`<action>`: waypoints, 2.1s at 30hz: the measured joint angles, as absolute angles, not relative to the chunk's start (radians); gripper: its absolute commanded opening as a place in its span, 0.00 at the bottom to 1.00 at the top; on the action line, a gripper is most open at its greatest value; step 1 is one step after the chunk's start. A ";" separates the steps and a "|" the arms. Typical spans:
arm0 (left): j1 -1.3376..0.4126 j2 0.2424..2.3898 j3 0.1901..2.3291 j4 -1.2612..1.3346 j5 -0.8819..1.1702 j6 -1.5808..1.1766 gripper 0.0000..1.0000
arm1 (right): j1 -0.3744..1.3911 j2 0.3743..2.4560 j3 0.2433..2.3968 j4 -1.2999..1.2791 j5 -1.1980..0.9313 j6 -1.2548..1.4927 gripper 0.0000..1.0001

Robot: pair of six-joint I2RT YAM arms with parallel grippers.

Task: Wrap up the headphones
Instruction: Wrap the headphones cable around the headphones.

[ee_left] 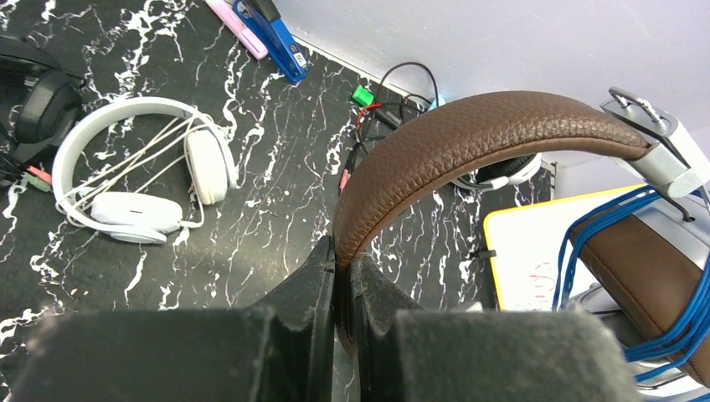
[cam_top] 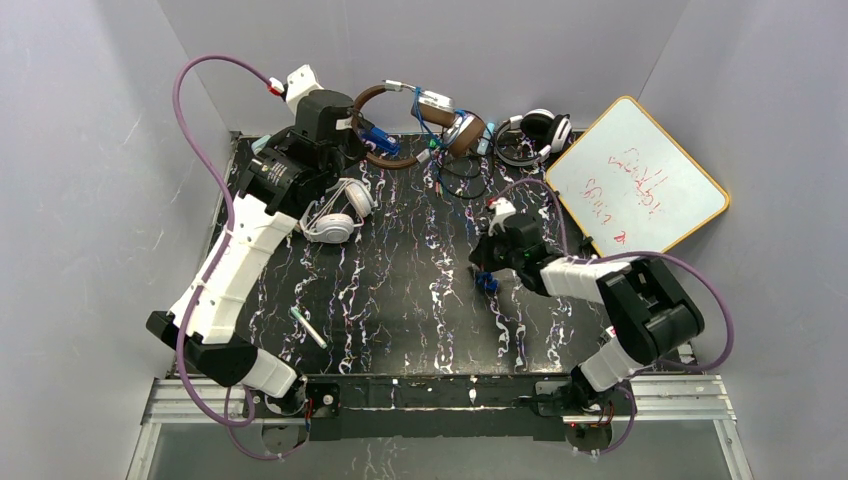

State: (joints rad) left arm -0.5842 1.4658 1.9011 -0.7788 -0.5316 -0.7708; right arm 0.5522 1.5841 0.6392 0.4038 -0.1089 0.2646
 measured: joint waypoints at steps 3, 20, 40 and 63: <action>-0.577 1.466 1.901 -0.779 -0.503 -0.770 0.00 | 0.482 1.525 0.596 0.411 -0.163 0.311 0.01; -0.539 1.379 1.701 -0.626 -0.125 -0.555 0.00 | 0.110 1.621 0.746 0.339 -0.596 0.485 0.01; -0.622 1.357 1.450 -0.671 0.181 -0.030 0.00 | -0.023 1.641 1.067 0.257 -0.872 0.636 0.01; -0.784 1.726 1.612 -0.803 -0.254 0.026 0.00 | -0.010 1.509 1.158 0.053 -0.991 0.759 0.01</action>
